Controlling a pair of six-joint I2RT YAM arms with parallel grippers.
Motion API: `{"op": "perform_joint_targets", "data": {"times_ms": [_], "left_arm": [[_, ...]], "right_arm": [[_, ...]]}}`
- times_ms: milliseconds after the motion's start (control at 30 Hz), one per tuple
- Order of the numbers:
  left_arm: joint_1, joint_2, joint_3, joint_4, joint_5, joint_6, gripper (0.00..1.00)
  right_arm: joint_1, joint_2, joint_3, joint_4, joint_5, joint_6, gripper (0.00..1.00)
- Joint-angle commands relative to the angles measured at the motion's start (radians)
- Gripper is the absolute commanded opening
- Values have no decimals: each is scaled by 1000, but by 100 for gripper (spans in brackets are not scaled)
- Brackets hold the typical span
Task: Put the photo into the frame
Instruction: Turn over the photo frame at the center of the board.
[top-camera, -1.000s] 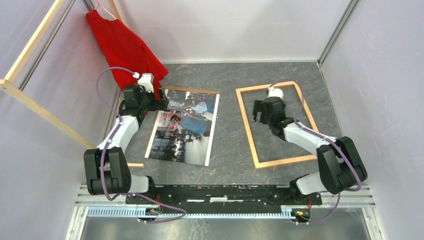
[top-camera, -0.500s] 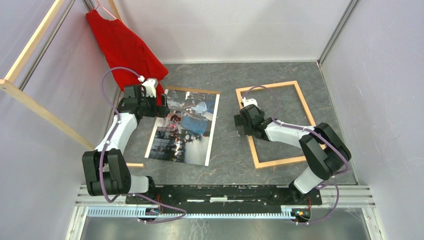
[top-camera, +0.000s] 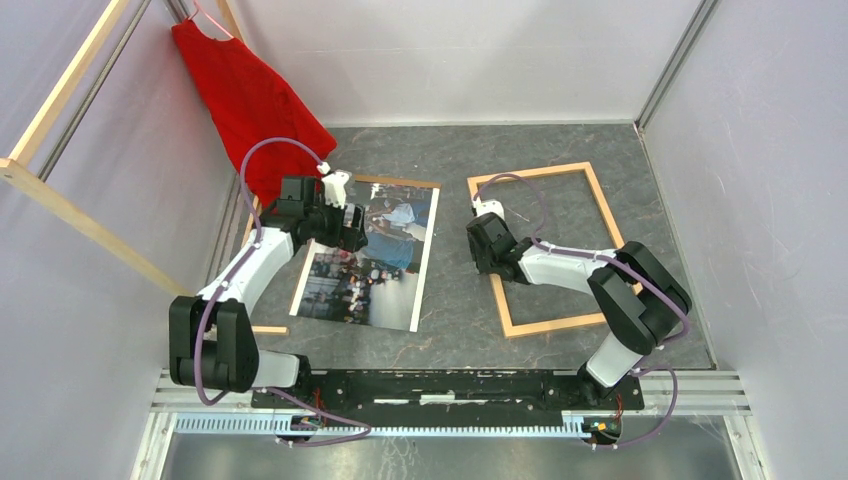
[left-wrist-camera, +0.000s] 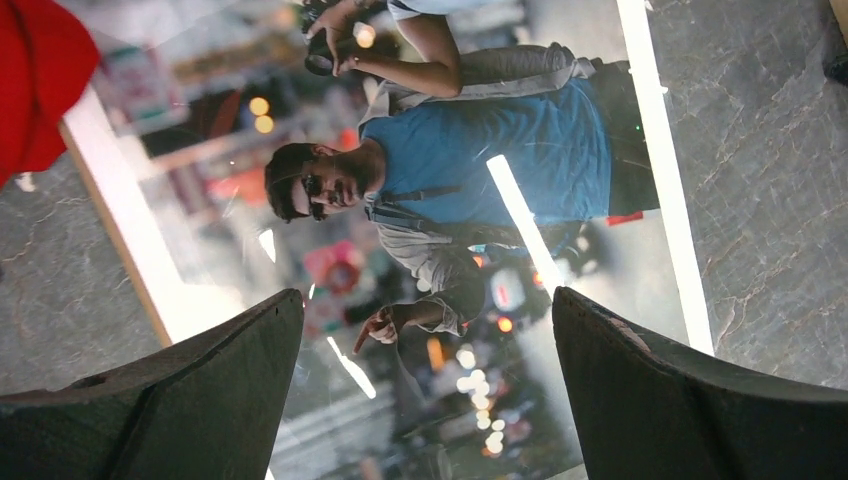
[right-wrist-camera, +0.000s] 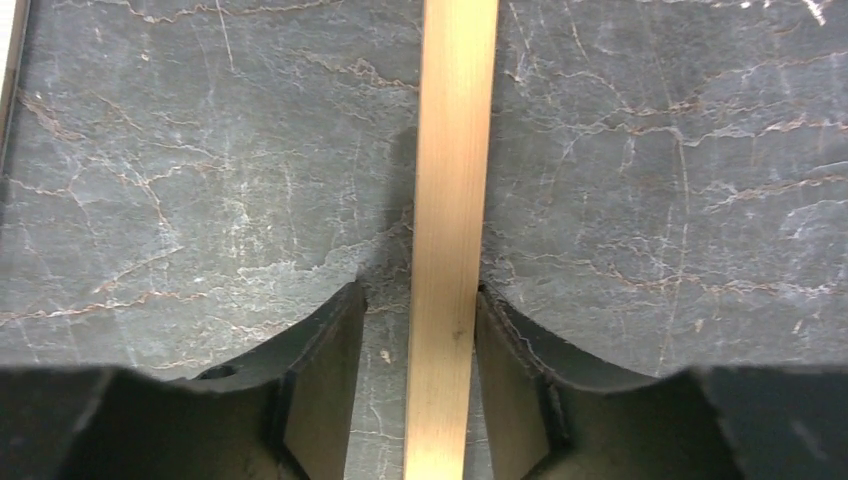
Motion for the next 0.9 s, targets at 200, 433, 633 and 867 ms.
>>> {"op": "perform_joint_targets", "data": {"times_ms": [200, 433, 633, 867], "left_arm": [[-27, 42, -9, -12, 36, 65, 100], [-35, 67, 4, -25, 73, 89, 100], [-35, 82, 28, -25, 72, 76, 100], [-33, 90, 66, -40, 97, 41, 100]], "right_arm": [[23, 22, 92, -107, -29, 115, 16], [51, -31, 236, -174, -77, 188, 0], [69, -87, 330, -177, -177, 273, 0], [80, -152, 389, -135, -317, 395, 0]]}}
